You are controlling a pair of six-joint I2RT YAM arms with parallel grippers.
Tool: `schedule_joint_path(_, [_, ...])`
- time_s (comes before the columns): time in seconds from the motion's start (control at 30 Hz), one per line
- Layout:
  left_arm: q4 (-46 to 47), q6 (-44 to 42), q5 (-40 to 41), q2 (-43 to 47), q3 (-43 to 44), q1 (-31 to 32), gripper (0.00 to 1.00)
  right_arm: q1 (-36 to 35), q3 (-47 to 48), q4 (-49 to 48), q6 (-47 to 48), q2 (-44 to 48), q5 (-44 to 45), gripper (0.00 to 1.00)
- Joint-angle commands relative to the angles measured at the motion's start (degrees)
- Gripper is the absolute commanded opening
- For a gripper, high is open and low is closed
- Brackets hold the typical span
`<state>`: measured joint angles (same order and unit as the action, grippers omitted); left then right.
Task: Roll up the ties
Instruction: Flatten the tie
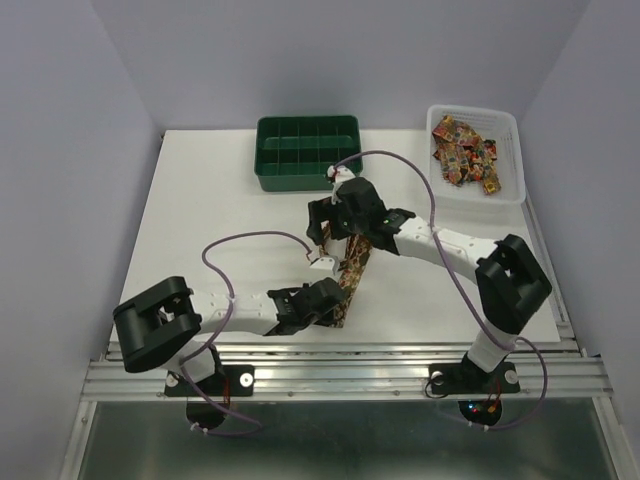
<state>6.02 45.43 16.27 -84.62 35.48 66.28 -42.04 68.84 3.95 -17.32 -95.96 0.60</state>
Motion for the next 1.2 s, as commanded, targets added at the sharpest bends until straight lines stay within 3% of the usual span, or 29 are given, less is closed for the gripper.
schedule_joint_path(0.0, [-2.78,1.50,0.26,5.59,-3.75,0.17,0.00,-0.58,5.68,3.95,0.71,-3.78,2.03,1.00])
schedule_joint_path(0.37, [0.04,0.89,-1.42,13.60,-7.36,0.17,0.00,-3.40,11.31,7.75,-0.87,-15.03,-0.33,0.99])
schedule_joint_path(0.43, [0.22,1.06,-1.68,14.39,-7.71,0.25,0.00,-3.83,13.42,8.62,-1.40,-18.02,0.01,0.93])
schedule_joint_path(0.47, [0.39,1.06,-2.03,14.48,-7.80,0.17,0.00,-3.92,14.38,9.15,-1.75,-18.90,0.97,0.86])
schedule_joint_path(0.5, [0.83,1.06,-2.82,14.92,-7.97,0.16,0.00,-3.84,15.70,9.93,-2.01,-19.61,2.55,0.53])
schedule_joint_path(0.57, [2.32,1.06,-4.22,15.36,-8.50,0.25,0.00,-3.92,16.76,9.16,-1.40,-20.75,2.65,0.24])
schedule_joint_path(0.63, [4.51,0.28,-5.98,16.06,-9.03,0.34,0.00,-3.92,17.82,8.28,0.78,-20.58,-0.24,0.17])
schedule_joint_path(0.77, [13.04,-2.00,-10.38,16.86,-9.38,2.44,0.00,-4.45,21.59,3.80,3.43,-17.69,-13.14,0.15])
schedule_joint_path(0.87, [16.73,-2.62,-8.89,15.54,-7.02,5.34,0.00,-5.76,29.55,5.45,5.10,-17.76,-20.54,0.15])
schedule_joint_path(1.03, [19.20,-5.00,-7.75,5.99,2.89,8.42,0.00,-8.66,46.88,15.28,6.07,-26.17,-32.04,0.16])
schedule_joint_path(1.13, [18.94,-5.97,-7.49,0.36,7.13,9.13,0.00,-9.90,59.81,24.68,8.34,-33.64,-31.99,0.25])
schedule_joint_path(1.17, [19.03,-6.14,-7.48,-0.80,9.40,9.13,0.05,-10.42,62.10,26.27,8.70,-34.81,-31.63,0.26])
